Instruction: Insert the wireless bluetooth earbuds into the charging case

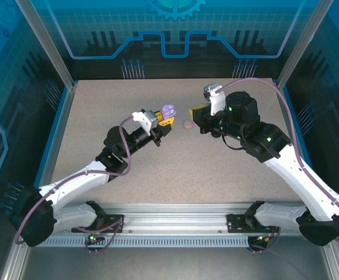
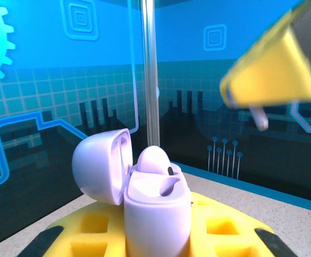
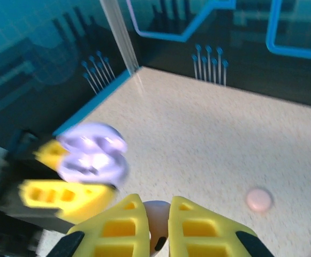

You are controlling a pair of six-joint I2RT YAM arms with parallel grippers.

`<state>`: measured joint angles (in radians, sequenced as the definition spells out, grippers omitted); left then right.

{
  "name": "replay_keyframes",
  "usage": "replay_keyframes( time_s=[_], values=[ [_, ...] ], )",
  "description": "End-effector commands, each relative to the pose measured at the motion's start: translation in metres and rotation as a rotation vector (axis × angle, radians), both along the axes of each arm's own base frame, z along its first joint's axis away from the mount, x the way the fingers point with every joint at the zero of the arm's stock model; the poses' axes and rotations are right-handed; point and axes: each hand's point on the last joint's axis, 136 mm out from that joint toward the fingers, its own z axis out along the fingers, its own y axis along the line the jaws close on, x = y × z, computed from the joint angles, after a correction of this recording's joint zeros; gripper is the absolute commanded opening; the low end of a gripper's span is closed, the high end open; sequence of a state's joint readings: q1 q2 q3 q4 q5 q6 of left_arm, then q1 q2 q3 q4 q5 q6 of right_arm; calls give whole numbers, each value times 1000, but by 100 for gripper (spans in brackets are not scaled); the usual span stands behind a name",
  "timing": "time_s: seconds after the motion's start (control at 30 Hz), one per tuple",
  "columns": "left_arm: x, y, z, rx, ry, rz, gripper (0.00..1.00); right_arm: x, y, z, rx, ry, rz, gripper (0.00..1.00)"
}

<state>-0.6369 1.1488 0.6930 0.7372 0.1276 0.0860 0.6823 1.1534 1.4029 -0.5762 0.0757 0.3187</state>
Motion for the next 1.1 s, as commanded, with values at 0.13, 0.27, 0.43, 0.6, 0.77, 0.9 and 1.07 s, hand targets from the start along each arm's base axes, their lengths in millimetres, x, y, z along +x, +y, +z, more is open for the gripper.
replay_keyframes(
  time_s=[0.13,0.27,0.43,0.6,0.77,0.9,1.07],
  values=[
    [-1,15,8,-23,3,51,0,-2,-20,-164,-202,441,-141,10],
    [-5,17,10,-36,3,47,0,-2,-28,-237,-334,583,-197,9],
    [-8,19,13,-40,-5,43,0,-5,-36,-299,-484,719,-226,7],
    [-10,20,13,-44,-9,45,0,-11,-31,-333,-521,803,-209,9],
    [-10,21,11,-41,-7,45,0,-17,-29,-357,-561,862,-202,12],
    [-11,20,11,-41,-8,42,0,-20,-30,-366,-589,886,-203,14],
    [-11,20,11,-46,-10,40,0,-24,-33,-373,-612,917,-206,24]
  ],
)
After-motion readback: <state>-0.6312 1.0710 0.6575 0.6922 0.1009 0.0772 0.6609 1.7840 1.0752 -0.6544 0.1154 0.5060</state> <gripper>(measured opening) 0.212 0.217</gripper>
